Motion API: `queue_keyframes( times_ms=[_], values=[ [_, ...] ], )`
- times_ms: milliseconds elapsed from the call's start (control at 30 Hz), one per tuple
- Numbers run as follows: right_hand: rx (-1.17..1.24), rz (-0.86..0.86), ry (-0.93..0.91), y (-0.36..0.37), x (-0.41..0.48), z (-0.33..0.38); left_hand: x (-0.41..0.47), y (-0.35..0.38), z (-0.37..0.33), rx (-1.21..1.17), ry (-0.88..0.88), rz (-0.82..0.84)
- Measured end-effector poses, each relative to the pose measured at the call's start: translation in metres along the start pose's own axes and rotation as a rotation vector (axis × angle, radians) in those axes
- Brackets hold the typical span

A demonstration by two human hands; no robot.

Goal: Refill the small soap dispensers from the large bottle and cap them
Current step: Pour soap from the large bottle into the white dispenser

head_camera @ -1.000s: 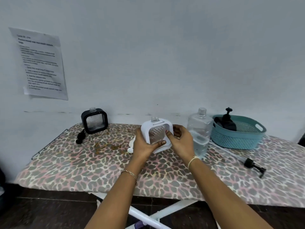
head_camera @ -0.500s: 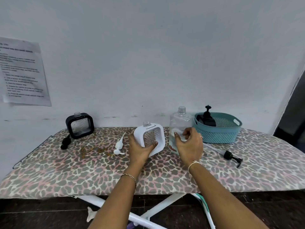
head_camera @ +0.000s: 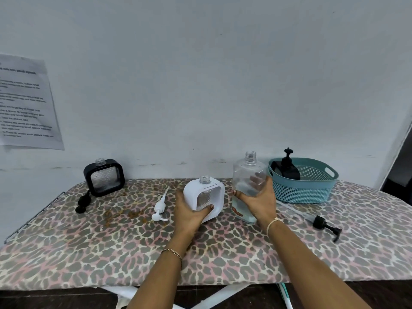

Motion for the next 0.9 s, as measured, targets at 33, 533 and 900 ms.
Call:
queue_keyframes(
  times_ms=[33,533,900],
  values=[
    [-0.008,-0.008,-0.009,-0.001,0.002,0.001,0.002,-0.001,0.001,-0.002,0.004,0.004],
    [-0.581,0.106,-0.210,-0.014,-0.005,0.053,0.008,-0.011,0.005,-0.055,-0.002,-0.019],
    [-0.964,0.232,-0.249,-0.016,-0.003,0.071,0.005,-0.007,0.011,-0.124,-0.034,0.014]
  ],
)
Point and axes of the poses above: each hand's wrist, its own x-axis towards the middle knuckle, its own y-axis out of the palm, z = x × y, the point moved 1 cm from there along x, towards the middle knuckle, and after that the axes turned 10 degrees about z, right-handed, at the moved point
